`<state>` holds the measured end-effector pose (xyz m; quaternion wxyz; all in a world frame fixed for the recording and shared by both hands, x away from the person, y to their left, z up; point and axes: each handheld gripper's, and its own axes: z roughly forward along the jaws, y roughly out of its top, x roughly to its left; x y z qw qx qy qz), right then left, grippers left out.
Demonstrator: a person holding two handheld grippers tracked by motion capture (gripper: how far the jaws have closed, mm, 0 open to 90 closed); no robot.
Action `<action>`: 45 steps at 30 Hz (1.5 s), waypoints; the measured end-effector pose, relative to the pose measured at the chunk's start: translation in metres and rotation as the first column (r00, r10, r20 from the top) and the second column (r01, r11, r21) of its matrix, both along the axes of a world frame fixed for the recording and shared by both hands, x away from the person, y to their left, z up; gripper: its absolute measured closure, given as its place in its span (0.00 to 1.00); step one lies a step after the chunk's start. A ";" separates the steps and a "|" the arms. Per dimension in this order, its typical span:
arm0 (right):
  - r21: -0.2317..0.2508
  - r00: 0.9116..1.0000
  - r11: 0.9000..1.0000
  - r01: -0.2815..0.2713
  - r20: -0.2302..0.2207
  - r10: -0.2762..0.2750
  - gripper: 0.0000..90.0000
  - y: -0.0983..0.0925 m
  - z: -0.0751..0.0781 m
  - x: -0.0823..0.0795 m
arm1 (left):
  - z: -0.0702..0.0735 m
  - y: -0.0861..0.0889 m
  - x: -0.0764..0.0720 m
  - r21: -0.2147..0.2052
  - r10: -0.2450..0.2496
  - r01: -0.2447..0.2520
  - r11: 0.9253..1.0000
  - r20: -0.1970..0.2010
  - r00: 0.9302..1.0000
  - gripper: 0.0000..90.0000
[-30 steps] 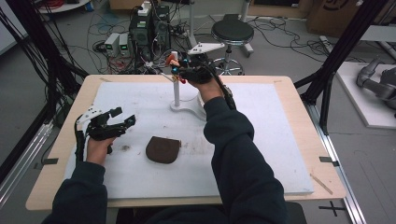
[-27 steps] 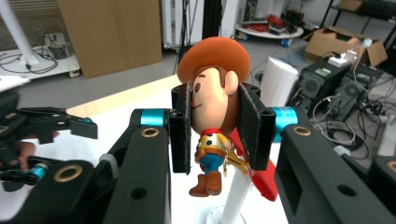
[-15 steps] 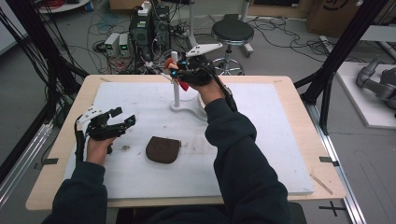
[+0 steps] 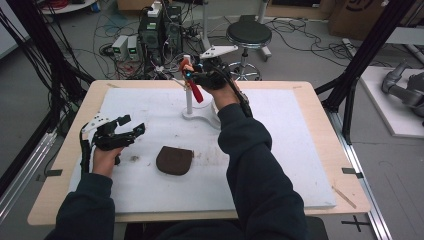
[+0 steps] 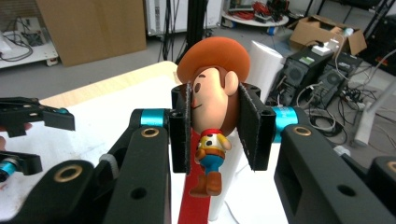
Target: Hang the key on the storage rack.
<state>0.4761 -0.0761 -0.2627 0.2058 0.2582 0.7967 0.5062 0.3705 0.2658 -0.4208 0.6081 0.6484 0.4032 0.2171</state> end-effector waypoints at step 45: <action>-0.046 0.998 0.997 -0.066 0.017 0.067 0.76 0.019 0.009 -0.013 | 0.000 0.000 0.000 -0.008 0.003 -0.003 1.000 0.000 1.000 0.21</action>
